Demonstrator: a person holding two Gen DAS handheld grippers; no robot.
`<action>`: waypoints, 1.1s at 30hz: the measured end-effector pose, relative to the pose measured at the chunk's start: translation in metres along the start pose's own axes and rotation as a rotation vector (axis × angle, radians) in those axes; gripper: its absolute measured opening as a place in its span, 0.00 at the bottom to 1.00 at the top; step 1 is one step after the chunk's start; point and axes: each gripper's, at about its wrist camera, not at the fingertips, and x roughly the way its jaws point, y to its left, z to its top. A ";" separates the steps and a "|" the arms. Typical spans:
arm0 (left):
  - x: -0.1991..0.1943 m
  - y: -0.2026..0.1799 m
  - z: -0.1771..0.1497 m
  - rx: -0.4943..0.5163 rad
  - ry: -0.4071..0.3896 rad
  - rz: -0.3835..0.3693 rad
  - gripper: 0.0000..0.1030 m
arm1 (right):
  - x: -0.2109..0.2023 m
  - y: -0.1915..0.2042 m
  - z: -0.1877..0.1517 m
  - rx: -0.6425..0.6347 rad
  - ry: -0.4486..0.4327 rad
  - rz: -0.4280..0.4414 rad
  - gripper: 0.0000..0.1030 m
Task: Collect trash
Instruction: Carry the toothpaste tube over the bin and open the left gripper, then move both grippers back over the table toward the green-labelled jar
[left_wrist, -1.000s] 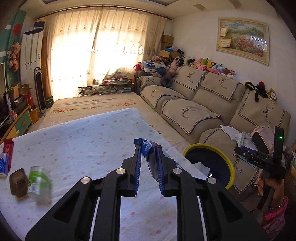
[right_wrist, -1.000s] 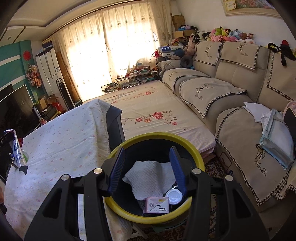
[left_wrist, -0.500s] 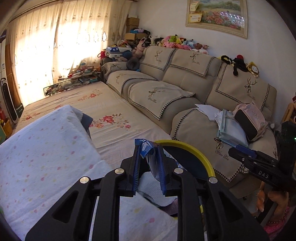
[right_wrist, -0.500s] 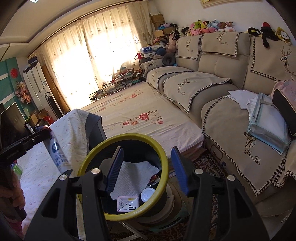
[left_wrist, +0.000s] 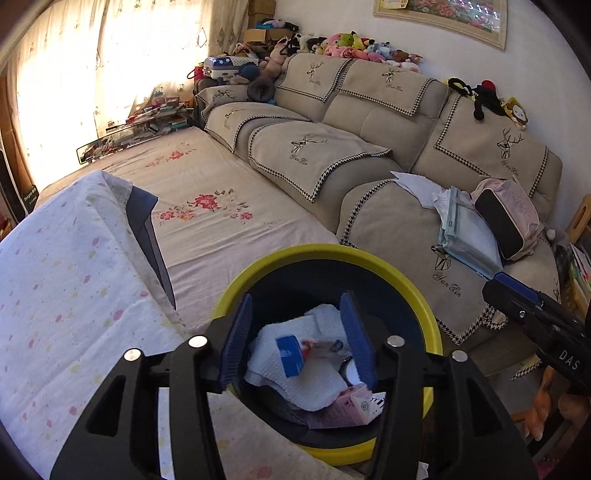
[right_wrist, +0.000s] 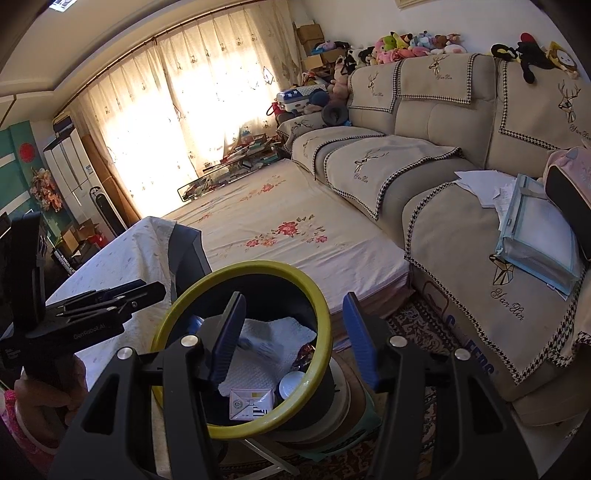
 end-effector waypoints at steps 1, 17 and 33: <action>-0.004 0.000 -0.001 0.005 -0.008 0.001 0.54 | 0.001 0.001 0.000 -0.001 0.001 0.001 0.51; -0.217 0.138 -0.106 -0.211 -0.326 0.243 0.77 | 0.013 0.095 -0.004 -0.161 0.036 0.119 0.54; -0.348 0.305 -0.244 -0.623 -0.466 0.761 0.83 | 0.035 0.372 -0.048 -0.568 0.193 0.500 0.54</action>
